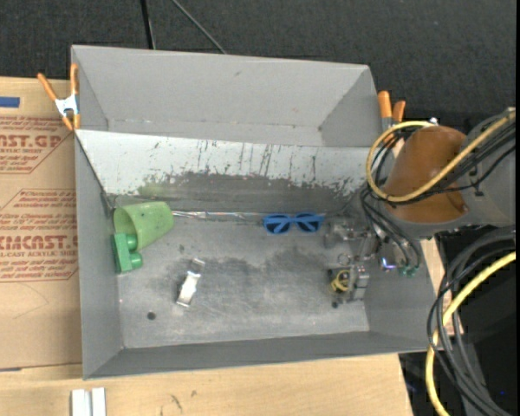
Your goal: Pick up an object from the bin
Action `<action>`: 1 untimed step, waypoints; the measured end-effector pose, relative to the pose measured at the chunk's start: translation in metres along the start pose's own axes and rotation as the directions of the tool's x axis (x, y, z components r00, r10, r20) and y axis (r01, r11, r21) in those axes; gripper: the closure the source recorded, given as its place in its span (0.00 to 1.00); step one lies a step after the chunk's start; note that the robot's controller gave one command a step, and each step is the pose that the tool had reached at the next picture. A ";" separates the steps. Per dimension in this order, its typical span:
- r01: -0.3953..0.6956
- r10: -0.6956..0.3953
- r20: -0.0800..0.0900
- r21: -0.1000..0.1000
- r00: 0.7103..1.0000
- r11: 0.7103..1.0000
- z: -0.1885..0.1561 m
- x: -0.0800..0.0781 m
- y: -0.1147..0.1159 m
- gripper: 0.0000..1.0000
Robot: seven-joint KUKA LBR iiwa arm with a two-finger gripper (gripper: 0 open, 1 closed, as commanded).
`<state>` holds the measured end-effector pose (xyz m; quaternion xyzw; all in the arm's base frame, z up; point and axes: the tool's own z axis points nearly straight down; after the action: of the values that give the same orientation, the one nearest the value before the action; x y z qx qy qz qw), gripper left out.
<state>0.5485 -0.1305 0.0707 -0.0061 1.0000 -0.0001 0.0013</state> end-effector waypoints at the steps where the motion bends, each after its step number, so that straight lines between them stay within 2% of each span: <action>1: -0.001 0.001 -0.002 -0.001 1.000 1.000 -0.001 0.001 0.000 1.00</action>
Offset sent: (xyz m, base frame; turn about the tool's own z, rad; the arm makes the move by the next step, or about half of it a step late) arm 0.0000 0.0000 0.0000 0.0000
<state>0.5476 -0.1304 0.0721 -0.0056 1.0000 0.0004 0.0001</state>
